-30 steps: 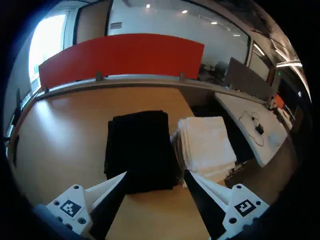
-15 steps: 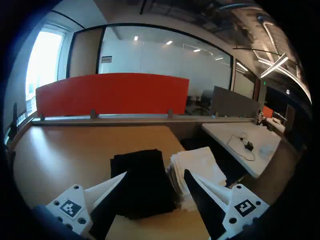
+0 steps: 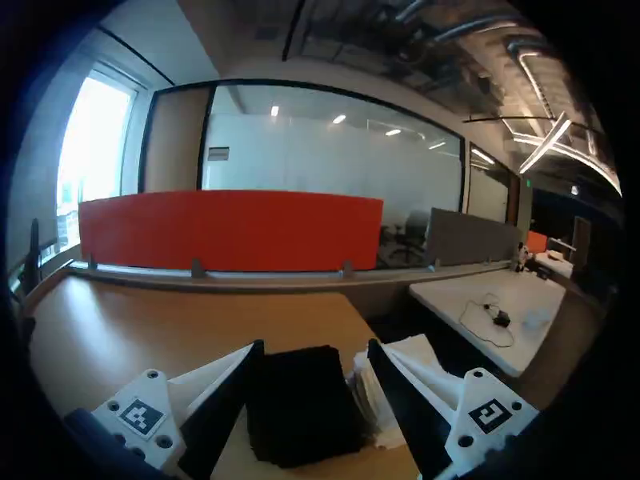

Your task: Fold towel

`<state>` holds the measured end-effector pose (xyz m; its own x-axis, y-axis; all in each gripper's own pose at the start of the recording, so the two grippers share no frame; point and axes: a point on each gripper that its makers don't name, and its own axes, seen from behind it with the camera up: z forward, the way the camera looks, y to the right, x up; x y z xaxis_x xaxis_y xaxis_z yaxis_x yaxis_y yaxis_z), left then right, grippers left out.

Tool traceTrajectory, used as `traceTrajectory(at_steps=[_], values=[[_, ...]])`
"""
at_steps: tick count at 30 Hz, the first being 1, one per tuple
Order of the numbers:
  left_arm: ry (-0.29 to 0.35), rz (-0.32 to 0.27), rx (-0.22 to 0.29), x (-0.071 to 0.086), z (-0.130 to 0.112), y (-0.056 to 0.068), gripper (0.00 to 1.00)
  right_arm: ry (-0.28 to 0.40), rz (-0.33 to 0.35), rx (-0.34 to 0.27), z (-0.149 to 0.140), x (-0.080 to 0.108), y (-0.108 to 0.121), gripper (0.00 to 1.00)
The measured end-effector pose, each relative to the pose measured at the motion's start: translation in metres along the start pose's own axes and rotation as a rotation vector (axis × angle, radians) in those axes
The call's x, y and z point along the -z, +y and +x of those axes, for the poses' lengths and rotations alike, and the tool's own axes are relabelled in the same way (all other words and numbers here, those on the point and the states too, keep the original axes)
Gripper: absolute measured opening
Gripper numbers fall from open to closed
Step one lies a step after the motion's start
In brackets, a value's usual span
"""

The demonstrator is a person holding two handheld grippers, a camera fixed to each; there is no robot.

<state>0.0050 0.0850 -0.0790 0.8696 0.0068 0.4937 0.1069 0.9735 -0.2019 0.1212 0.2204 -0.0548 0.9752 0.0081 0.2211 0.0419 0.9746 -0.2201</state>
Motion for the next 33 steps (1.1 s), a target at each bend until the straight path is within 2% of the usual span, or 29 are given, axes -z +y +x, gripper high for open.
traceTrajectory(at_steps=[5, 7, 15, 23, 33], values=[[0.052, 0.020, 0.007, 0.002, 0.015, -0.008, 1.00, 0.073, -0.006, -0.017, 0.027, 0.006, -0.006, 1.00], [0.074, 0.028, 0.009, 0.003, 0.021, -0.011, 1.00, 0.083, 0.000, -0.022, 0.032, 0.007, -0.010, 1.00], [0.175, 0.064, 0.026, 0.005, 0.051, -0.026, 1.00, 0.099, 0.034, -0.017, 0.044, 0.010, -0.030, 1.00], [0.336, 0.116, 0.055, 0.017, 0.099, -0.048, 1.00, 0.107, 0.065, 0.008, 0.052, 0.009, -0.052, 1.00], [0.416, 0.160, 0.081, 0.022, 0.124, -0.072, 1.00, 0.116, 0.107, 0.028, 0.064, 0.009, -0.079, 1.00]])
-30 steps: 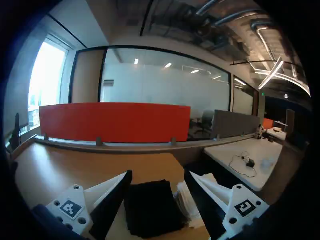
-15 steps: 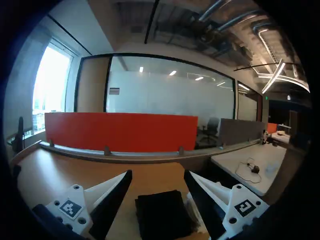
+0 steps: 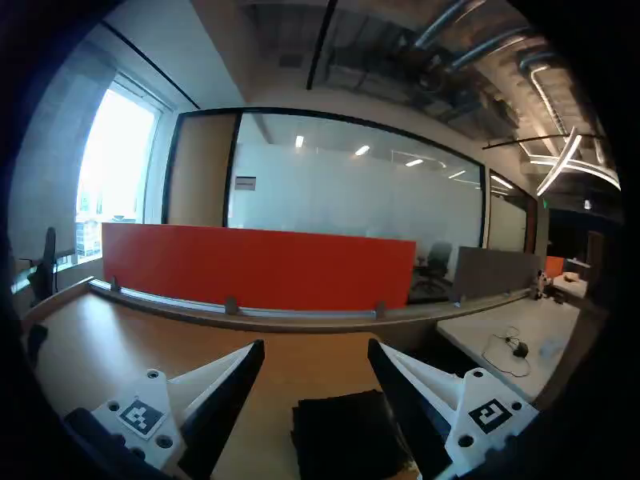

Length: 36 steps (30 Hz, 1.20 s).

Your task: Fold towel

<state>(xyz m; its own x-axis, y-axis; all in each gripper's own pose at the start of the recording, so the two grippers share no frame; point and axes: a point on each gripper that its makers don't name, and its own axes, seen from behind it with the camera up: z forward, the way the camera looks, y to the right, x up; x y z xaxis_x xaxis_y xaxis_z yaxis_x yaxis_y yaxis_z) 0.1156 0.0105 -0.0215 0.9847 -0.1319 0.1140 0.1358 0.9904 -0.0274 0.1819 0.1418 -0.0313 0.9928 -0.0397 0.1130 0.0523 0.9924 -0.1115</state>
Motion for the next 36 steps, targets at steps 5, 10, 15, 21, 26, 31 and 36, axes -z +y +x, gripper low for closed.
traceTrajectory(at_steps=[5, 10, 15, 21, 26, 31, 36], values=[[0.017, 0.012, -0.002, -0.003, 0.005, -0.007, 1.00, 0.012, 0.029, -0.001, 0.007, -0.003, -0.023, 1.00], [0.032, 0.019, -0.007, -0.006, 0.010, -0.012, 1.00, 0.030, 0.065, -0.013, 0.018, -0.005, -0.053, 1.00], [0.046, 0.018, -0.004, -0.008, 0.014, -0.016, 1.00, 0.047, 0.099, -0.026, 0.028, -0.007, -0.084, 1.00], [0.059, 0.015, -0.015, -0.010, 0.019, -0.020, 1.00, 0.050, 0.134, -0.045, 0.033, -0.008, -0.117, 1.00], [0.071, 0.013, -0.022, -0.013, 0.021, -0.022, 1.00, 0.052, 0.155, -0.048, 0.038, -0.008, -0.139, 1.00], [0.076, 0.002, -0.030, -0.017, 0.021, -0.022, 1.00, 0.059, 0.165, -0.059, 0.046, -0.009, -0.150, 1.00], [0.089, -0.001, -0.043, -0.018, 0.023, -0.024, 1.00, 0.069, 0.184, -0.056, 0.055, -0.010, -0.161, 1.00]])
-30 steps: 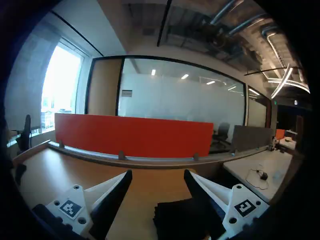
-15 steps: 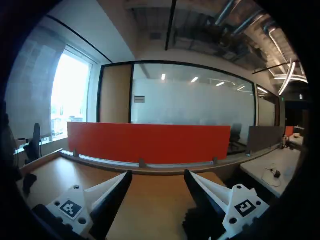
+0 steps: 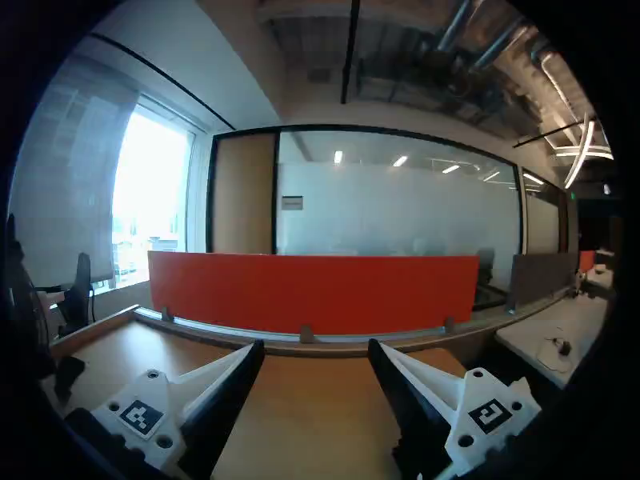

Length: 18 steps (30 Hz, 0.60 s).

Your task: Fold towel

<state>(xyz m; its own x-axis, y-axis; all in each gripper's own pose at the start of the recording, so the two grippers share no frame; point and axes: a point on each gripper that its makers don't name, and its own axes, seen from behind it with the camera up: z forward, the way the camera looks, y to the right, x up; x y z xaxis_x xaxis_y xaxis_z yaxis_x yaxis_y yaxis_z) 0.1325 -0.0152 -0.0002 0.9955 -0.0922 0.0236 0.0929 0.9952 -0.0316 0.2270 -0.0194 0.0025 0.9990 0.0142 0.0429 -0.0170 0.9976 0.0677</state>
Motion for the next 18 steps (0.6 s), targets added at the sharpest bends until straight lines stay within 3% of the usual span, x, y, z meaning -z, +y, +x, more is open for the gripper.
traceTrajectory(at_steps=[18], values=[[0.055, 0.000, -0.074, -0.001, -0.032, 0.002, 1.00, -0.027, 0.054, 0.017, 0.005, 0.003, -0.041, 1.00]])
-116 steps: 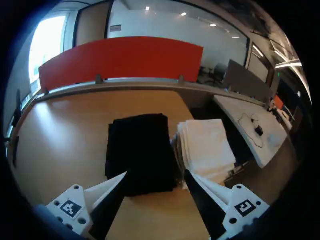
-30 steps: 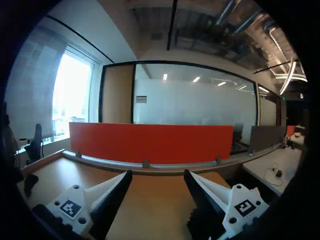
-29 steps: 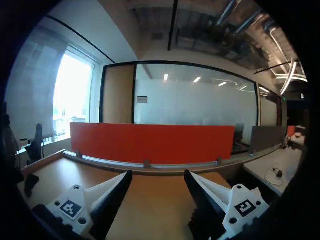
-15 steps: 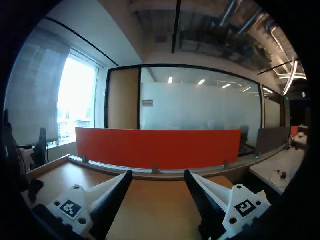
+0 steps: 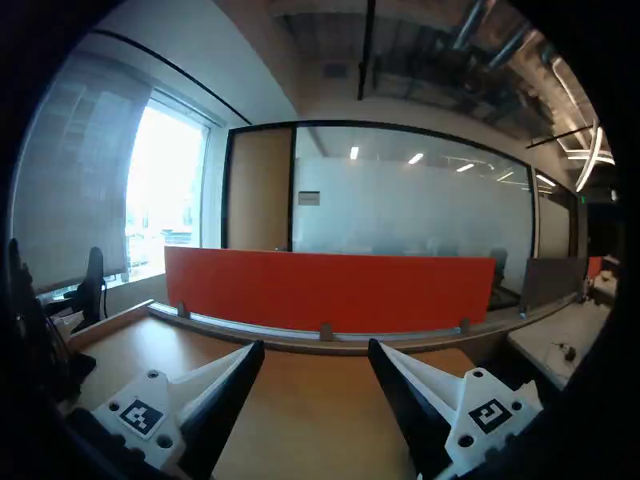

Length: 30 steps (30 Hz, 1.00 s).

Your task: Fold towel

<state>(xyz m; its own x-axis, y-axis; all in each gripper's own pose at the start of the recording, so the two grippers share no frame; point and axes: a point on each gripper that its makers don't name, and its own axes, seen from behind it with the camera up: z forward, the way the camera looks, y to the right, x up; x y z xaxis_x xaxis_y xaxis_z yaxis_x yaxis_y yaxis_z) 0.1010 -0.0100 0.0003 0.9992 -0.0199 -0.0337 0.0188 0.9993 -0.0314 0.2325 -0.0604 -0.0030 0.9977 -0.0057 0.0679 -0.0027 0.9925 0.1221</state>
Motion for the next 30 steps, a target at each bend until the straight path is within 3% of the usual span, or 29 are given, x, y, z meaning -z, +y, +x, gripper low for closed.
traceTrajectory(at_steps=[12, 20, 30], values=[[0.021, 0.010, -0.004, 0.007, -0.047, 0.001, 1.00, 0.001, -0.016, -0.040, -0.019, -0.002, -0.005, 1.00], [0.018, 0.019, 0.023, 0.008, -0.085, -0.002, 1.00, 0.022, -0.019, -0.056, -0.027, -0.002, -0.011, 1.00], [0.028, 0.019, 0.039, 0.010, -0.114, 0.000, 1.00, -0.005, -0.028, -0.051, -0.062, -0.005, -0.016, 1.00]])
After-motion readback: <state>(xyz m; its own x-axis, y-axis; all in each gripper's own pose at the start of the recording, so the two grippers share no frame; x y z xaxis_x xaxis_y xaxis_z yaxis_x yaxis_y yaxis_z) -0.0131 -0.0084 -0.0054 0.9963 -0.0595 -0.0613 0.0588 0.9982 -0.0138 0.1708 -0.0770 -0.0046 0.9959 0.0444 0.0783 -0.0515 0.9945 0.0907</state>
